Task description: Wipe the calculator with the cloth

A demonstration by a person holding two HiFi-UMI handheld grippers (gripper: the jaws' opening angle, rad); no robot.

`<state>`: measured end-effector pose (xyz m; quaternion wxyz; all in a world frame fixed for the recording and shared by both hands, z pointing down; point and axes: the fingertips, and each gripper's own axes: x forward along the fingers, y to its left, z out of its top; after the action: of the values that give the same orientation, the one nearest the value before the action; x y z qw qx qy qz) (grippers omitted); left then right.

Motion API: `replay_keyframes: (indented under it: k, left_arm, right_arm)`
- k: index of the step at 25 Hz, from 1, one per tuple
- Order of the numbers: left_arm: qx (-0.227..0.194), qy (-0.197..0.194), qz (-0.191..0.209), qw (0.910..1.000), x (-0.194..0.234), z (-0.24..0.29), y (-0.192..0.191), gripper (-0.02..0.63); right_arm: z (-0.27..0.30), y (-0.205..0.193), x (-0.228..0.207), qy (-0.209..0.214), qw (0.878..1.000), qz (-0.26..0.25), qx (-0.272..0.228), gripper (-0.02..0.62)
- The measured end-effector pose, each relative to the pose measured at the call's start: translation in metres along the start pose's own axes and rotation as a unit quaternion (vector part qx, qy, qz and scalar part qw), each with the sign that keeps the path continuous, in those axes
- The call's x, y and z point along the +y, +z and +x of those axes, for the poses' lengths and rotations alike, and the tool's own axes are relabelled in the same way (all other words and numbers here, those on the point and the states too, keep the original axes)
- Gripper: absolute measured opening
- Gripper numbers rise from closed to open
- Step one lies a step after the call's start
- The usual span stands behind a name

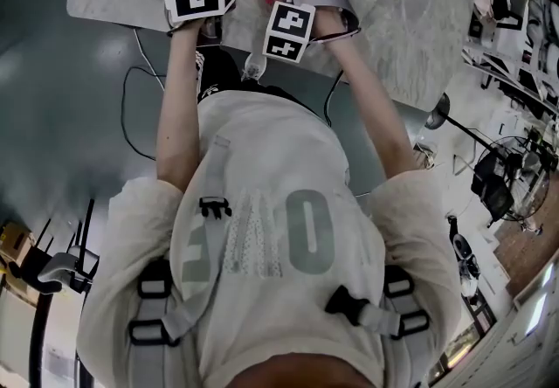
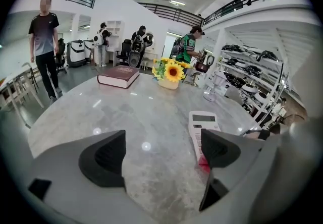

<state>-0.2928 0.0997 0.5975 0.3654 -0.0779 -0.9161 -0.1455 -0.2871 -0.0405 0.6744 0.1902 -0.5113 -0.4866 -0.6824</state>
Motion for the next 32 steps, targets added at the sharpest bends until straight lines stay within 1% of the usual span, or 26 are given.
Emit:
replay_keyframes:
  k: [3,8,11,14,16,18,20,21,23,24,26,28,29,31,32]
  left_arm:
    - [-0.007,0.007,-0.005,0.9999,0.006,-0.008,-0.001,0.472]
    - [-0.013,0.015,-0.004,0.9998,0.015,-0.018,0.0,0.472]
    - [-0.022,0.016,0.004,0.9996,0.014,-0.023,0.012,0.472]
    - [-0.036,0.011,0.014,0.9992,0.003,-0.024,0.029,0.472]
    - [-0.05,0.004,0.024,0.9984,-0.003,-0.025,0.041,0.472]
    - [-0.07,0.0,0.034,0.9969,-0.006,-0.032,0.059,0.472]
    - [-0.104,-0.006,0.039,0.9938,-0.012,-0.047,0.087,0.472]
    - [-0.129,-0.009,0.04,0.9908,-0.016,-0.057,0.104,0.472]
    - [-0.189,-0.008,0.043,0.981,-0.024,-0.083,0.14,0.471]
    - [-0.219,-0.007,0.047,0.9745,-0.028,-0.097,0.157,0.471]
    - [-0.276,-0.008,0.061,0.9591,-0.04,-0.13,0.188,0.469]
    - [-0.333,-0.016,0.077,0.9398,-0.059,-0.165,0.212,0.448]
    - [-0.359,-0.022,0.084,0.9292,-0.07,-0.183,0.219,0.417]
    - [-0.405,-0.033,0.099,0.9083,-0.095,-0.218,0.224,0.326]
    - [-0.424,-0.036,0.109,0.8982,-0.106,-0.233,0.224,0.282]
  right_arm:
    - [-0.001,0.001,0.003,0.0,1.0,0.008,0.001,0.055]
    - [-0.001,0.004,0.006,0.0,1.0,0.003,0.003,0.055]
    - [-0.002,0.005,0.003,0.008,1.0,0.003,-0.002,0.055]
    - [-0.007,-0.002,-0.006,0.012,1.0,0.011,-0.008,0.055]
    - [-0.015,-0.006,-0.025,-0.003,0.999,0.035,-0.011,0.055]
    - [-0.029,-0.009,-0.053,-0.03,0.997,0.065,-0.019,0.055]
    - [-0.05,-0.015,-0.088,-0.069,0.993,0.092,-0.03,0.055]
    - [-0.064,-0.019,-0.107,-0.091,0.989,0.106,-0.038,0.055]
    - [-0.096,-0.025,-0.14,-0.132,0.979,0.143,-0.062,0.057]
    - [-0.115,-0.028,-0.155,-0.155,0.971,0.165,-0.077,0.057]
    - [-0.156,-0.035,-0.183,-0.204,0.95,0.208,-0.111,0.057]
    - [-0.199,-0.044,-0.202,-0.253,0.924,0.248,-0.147,0.057]
    - [-0.221,-0.05,-0.207,-0.275,0.909,0.266,-0.164,0.057]
    - [-0.263,-0.062,-0.208,-0.316,0.877,0.301,-0.198,0.057]
    - [-0.282,-0.067,-0.206,-0.336,0.86,0.319,-0.216,0.057]
